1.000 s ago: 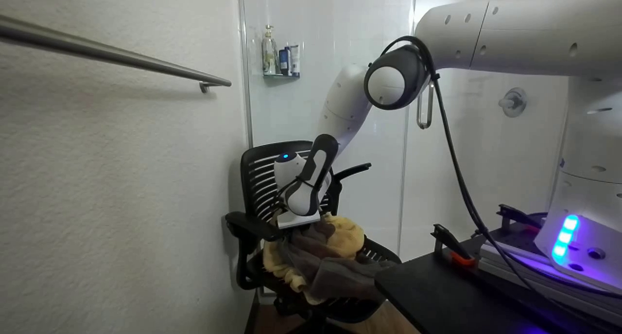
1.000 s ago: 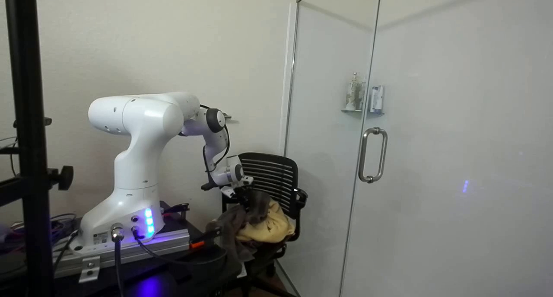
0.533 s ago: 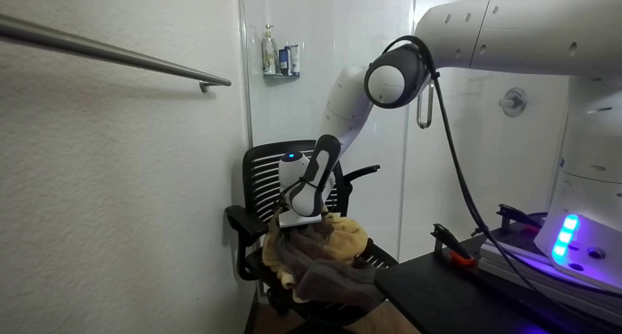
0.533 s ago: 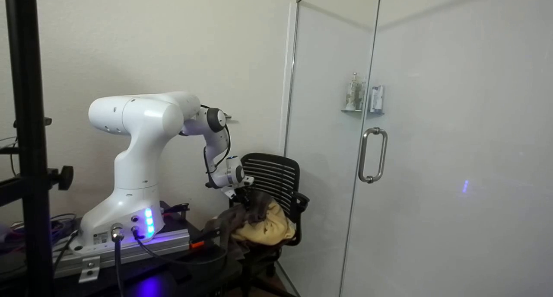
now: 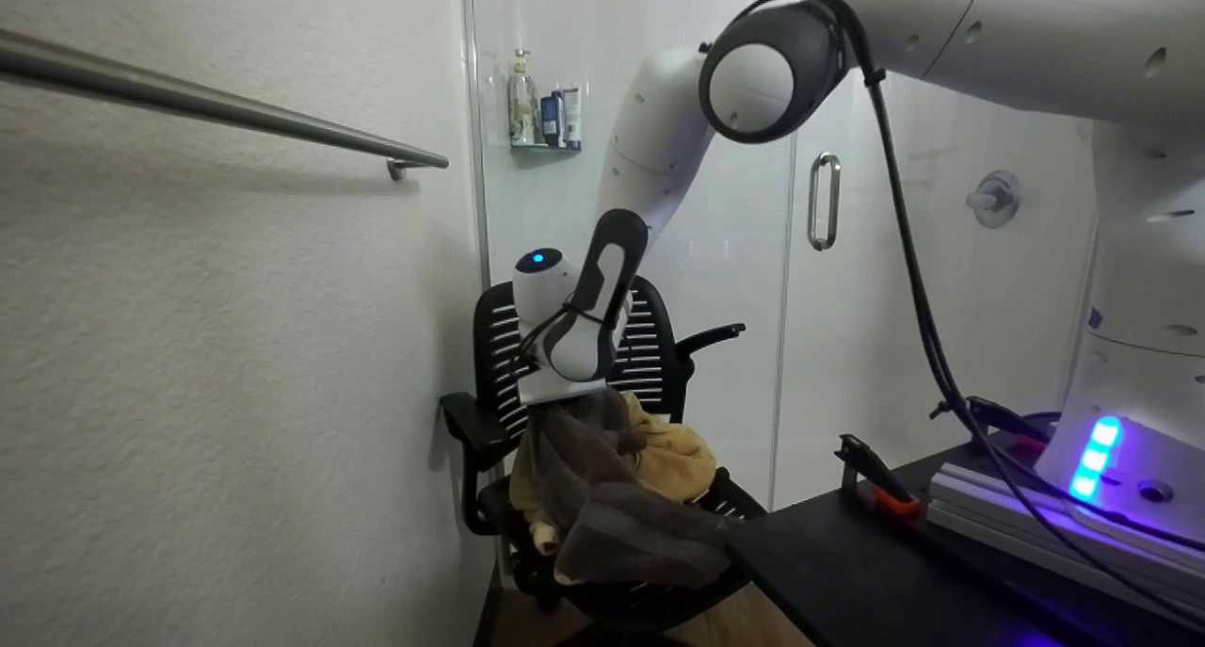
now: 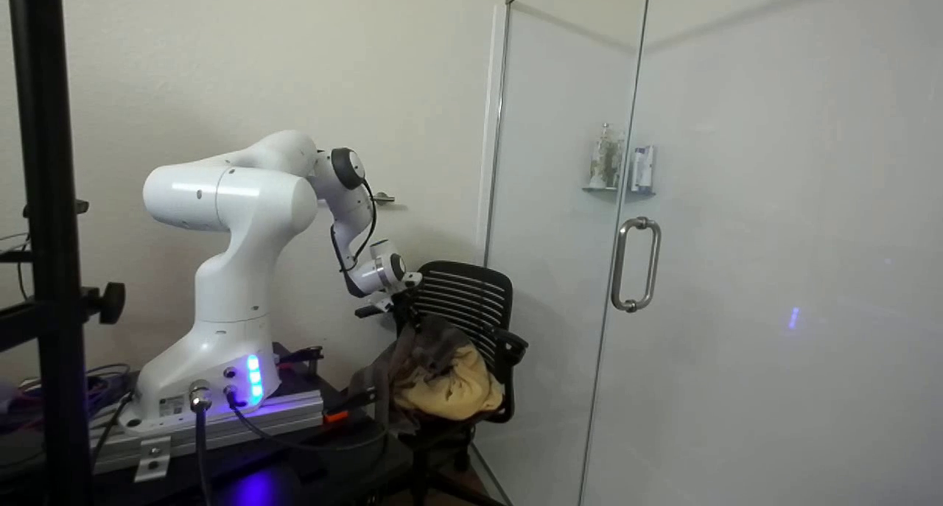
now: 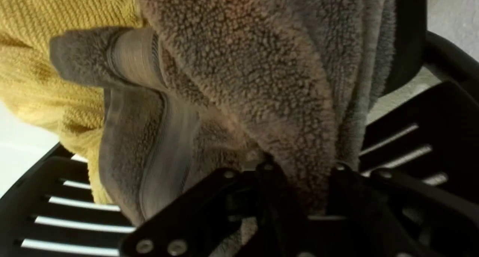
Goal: Hang the cloth on the back of the chair
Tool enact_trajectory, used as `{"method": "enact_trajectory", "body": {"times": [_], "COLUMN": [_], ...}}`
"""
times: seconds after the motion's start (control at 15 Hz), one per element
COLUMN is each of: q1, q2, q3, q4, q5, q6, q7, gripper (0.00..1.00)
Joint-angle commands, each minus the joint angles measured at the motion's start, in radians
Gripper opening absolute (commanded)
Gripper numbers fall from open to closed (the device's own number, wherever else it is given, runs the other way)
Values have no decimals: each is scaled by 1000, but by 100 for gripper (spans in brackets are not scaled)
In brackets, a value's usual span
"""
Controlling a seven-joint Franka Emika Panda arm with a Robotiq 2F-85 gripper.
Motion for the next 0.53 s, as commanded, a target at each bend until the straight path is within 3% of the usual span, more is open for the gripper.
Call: {"method": "enact_trajectory", "body": {"times": [0.0, 0.47], "q1": [211, 664], "q2": [-173, -324], "q3": [-154, -530], "q4": [-205, -473], "q5": [-19, -89], "q6": [-44, -60], "q7": [89, 303], "gripper": [0, 0]}}
